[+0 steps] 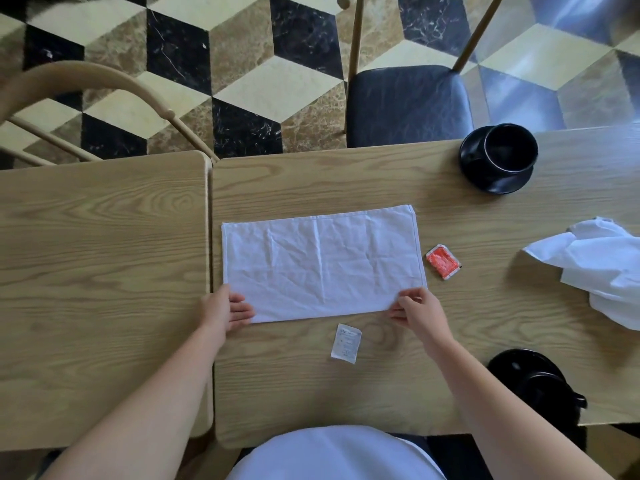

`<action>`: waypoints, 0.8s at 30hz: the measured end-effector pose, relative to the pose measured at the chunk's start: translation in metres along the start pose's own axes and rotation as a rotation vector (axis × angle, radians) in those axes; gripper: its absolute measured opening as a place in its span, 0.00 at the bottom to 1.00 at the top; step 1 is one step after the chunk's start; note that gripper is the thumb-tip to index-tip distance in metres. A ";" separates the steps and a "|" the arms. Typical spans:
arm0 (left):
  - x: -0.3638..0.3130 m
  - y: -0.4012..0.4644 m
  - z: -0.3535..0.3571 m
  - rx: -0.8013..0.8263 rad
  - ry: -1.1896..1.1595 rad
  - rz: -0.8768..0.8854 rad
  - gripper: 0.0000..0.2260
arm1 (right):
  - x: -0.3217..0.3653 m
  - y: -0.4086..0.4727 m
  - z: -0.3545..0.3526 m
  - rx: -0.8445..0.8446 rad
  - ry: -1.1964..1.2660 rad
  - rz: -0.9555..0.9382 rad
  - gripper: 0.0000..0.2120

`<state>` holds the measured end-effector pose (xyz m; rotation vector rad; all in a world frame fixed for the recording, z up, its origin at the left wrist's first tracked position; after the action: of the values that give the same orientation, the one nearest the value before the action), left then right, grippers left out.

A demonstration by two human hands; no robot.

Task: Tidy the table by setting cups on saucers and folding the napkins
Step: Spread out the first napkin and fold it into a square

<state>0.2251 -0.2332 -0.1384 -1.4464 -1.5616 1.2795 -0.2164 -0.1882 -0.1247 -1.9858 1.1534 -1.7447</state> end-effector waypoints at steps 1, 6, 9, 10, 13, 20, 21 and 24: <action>-0.002 0.001 -0.006 -0.025 -0.033 0.010 0.13 | -0.001 0.001 -0.006 -0.036 0.013 0.007 0.07; -0.011 -0.013 -0.048 -0.384 -0.256 0.167 0.14 | -0.001 0.004 -0.048 -0.240 -0.055 -0.006 0.04; -0.013 -0.040 -0.035 -0.534 -0.209 0.260 0.13 | 0.015 0.002 -0.067 -0.297 -0.302 -0.072 0.03; -0.012 -0.050 -0.012 -0.474 -0.173 0.277 0.11 | 0.023 0.004 -0.067 -0.284 -0.384 -0.117 0.04; 0.014 -0.072 0.078 -0.142 -0.127 0.109 0.06 | 0.063 0.012 -0.054 -0.266 -0.508 -0.322 0.03; 0.114 -0.168 0.272 0.717 -0.432 -0.787 0.18 | 0.166 0.071 0.017 0.092 -0.910 -0.668 0.17; 0.117 -0.177 0.287 0.740 -0.502 -0.819 0.20 | 0.177 0.080 0.026 0.125 -0.957 -0.691 0.17; 0.124 -0.186 0.314 0.677 -0.640 -0.808 0.20 | 0.188 0.105 0.041 0.194 -1.059 -0.620 0.18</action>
<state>-0.1505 -0.1674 -0.0822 0.0607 -1.5779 1.5602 -0.2257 -0.4003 -0.0686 -2.6896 0.0167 -0.6261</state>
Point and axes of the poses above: each hand's wrist, its own y-axis towards the middle knuckle, its own z-axis out of the palm, x = y × z, the point moved 10 cm from there along y, towards the middle knuckle, and after that the axes turned 14 degrees about -z, right-handed, at the moved point
